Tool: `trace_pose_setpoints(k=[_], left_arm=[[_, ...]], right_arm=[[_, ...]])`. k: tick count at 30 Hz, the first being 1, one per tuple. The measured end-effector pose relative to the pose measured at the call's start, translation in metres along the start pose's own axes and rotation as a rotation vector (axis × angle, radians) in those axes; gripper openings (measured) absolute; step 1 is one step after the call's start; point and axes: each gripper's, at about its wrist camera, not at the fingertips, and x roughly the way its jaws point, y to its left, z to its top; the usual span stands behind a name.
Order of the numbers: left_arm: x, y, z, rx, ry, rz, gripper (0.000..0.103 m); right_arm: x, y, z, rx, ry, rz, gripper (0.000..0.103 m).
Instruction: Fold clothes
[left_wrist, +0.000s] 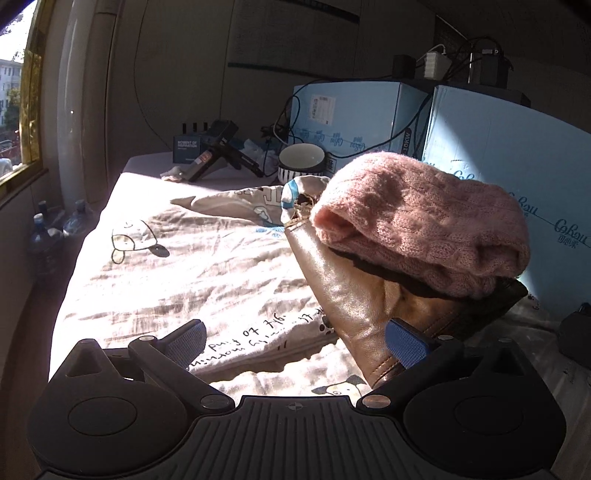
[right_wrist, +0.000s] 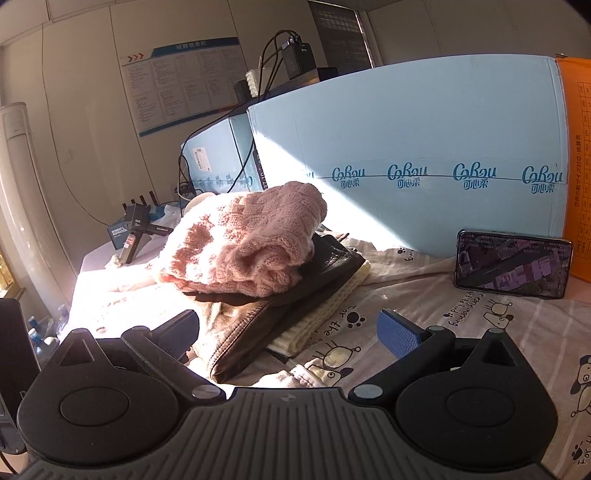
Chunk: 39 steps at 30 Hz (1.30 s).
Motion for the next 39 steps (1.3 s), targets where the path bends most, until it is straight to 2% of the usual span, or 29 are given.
trace_pose_setpoints(k=[3, 7, 12, 15, 18, 19, 23, 28, 31, 34, 39], left_arm=[[-0.014, 0.004, 0.001, 0.004, -0.041, 0.005, 0.103], [-0.034, 0.024, 0.0, -0.051, -0.084, 0.023, 0.103], [-0.048, 0.039, 0.006, -0.079, -0.095, 0.045, 0.103], [-0.053, 0.032, 0.017, -0.066, -0.109, 0.062, 0.103], [-0.039, 0.012, 0.032, 0.011, -0.078, 0.148, 0.103], [-0.034, 0.008, 0.034, 0.017, -0.075, 0.153, 0.103], [-0.015, 0.007, 0.024, -0.076, -0.117, 0.102, 0.103], [0.009, 0.004, -0.003, -0.082, -0.064, 0.003, 0.103], [0.011, 0.0, -0.007, -0.046, -0.059, 0.002, 0.103], [0.006, 0.003, -0.014, -0.034, -0.073, 0.01, 0.103], [-0.005, 0.002, -0.017, -0.025, -0.167, 0.008, 0.103]], right_arm=[[0.002, -0.001, -0.001, 0.002, 0.006, -0.006, 0.103], [-0.002, 0.0, -0.002, 0.006, -0.005, 0.011, 0.103], [-0.001, 0.002, -0.003, 0.019, 0.017, 0.03, 0.103], [0.002, 0.007, -0.006, 0.01, 0.03, 0.031, 0.103], [-0.001, 0.009, -0.005, 0.004, 0.02, 0.038, 0.103], [-0.002, 0.009, -0.004, 0.004, 0.015, 0.037, 0.103], [-0.005, 0.003, -0.001, 0.001, -0.02, 0.0, 0.103], [-0.001, -0.004, -0.002, -0.025, -0.082, -0.069, 0.103], [0.008, -0.007, -0.008, -0.046, -0.099, -0.113, 0.103], [0.017, -0.011, -0.013, -0.041, -0.096, -0.116, 0.103], [0.024, -0.021, -0.018, 0.004, -0.104, -0.095, 0.103]])
